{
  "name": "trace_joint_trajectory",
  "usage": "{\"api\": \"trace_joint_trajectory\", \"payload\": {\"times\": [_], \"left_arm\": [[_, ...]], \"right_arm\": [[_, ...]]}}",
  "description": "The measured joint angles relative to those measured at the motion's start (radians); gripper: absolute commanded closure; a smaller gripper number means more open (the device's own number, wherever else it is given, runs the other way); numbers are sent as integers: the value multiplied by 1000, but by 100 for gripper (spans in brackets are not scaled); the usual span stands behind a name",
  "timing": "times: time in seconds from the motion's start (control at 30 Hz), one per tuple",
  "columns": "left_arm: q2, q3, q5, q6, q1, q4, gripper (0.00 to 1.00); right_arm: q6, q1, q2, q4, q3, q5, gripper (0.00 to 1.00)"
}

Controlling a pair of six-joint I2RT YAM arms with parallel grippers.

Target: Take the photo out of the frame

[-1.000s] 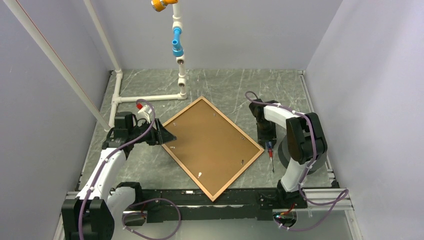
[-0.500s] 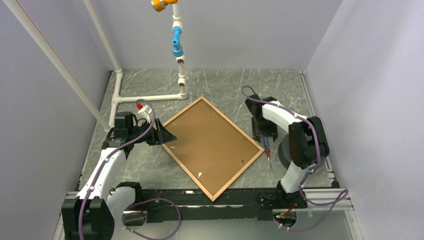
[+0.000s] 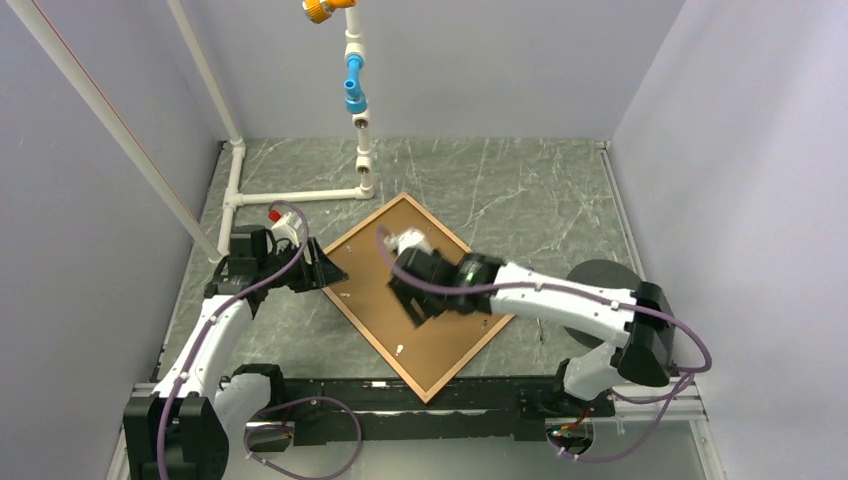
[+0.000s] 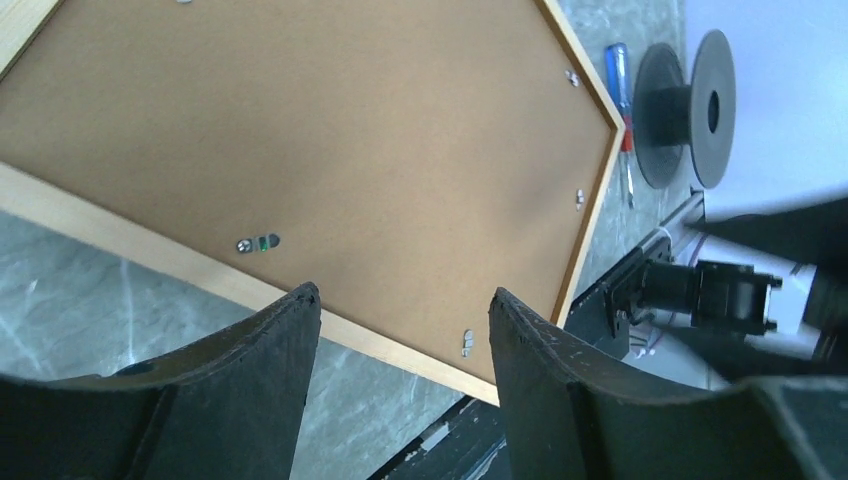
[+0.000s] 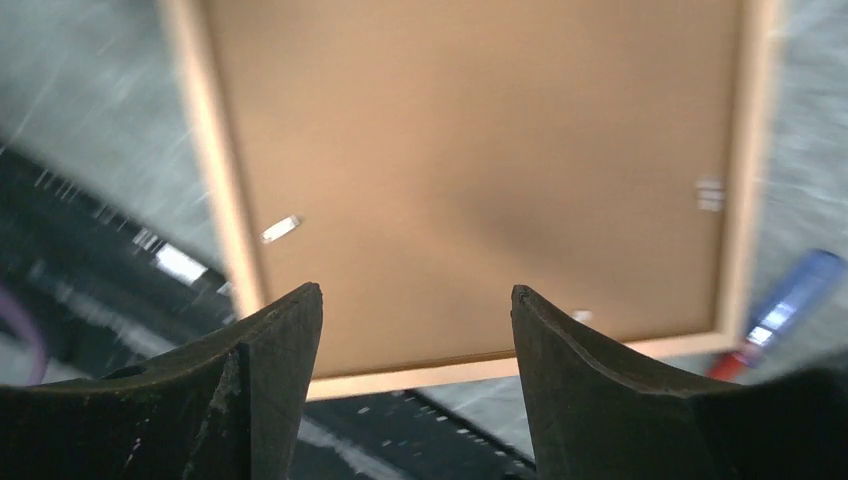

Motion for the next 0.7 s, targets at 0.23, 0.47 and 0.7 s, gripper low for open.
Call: {"api": "trace_joint_trajectory", "payload": {"times": [0.23,0.47,0.7], "left_arm": [[-37,-61,-85,-154,0,-4,34],[-164,-190,-202,-373,0,-45,33],[-291,-198,-286,-465,0,-110,32]], "right_arm": [[69,307,137,109,-42,-60,43],[124,454,336,105,-22,-16,46],[165,468,336,144,-91,-6,49]]}}
